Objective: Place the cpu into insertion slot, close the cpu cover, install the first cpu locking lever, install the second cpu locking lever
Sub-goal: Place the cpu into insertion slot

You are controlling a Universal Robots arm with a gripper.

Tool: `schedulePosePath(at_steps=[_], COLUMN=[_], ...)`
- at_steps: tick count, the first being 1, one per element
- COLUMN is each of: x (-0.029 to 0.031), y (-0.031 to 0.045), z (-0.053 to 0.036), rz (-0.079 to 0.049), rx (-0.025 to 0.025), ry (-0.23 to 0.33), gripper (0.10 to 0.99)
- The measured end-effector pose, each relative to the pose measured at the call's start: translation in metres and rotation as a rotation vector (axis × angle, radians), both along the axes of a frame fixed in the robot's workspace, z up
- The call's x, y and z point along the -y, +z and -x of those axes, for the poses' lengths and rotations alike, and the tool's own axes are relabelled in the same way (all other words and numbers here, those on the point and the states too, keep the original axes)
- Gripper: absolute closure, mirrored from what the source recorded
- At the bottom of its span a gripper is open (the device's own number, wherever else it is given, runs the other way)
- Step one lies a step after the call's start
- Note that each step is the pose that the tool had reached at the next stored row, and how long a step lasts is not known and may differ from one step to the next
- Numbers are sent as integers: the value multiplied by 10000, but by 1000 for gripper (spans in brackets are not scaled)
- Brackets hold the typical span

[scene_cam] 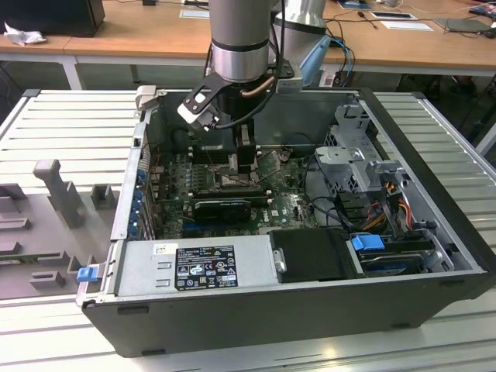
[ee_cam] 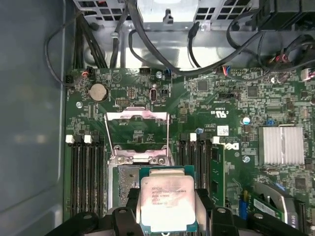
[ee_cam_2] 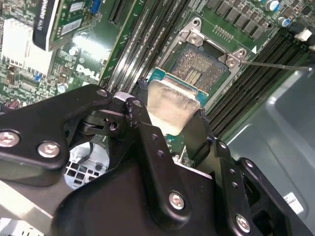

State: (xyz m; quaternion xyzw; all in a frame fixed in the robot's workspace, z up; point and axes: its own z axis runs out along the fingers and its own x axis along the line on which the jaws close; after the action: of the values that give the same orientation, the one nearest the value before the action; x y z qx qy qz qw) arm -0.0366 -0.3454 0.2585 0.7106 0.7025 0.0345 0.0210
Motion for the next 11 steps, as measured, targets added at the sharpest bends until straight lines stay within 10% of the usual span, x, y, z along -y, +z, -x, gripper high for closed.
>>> schedulePosePath(at_steps=[11], x=[-189], y=[-289], z=[70], rz=[-2], rx=[1], ry=[-1], gripper=[557])
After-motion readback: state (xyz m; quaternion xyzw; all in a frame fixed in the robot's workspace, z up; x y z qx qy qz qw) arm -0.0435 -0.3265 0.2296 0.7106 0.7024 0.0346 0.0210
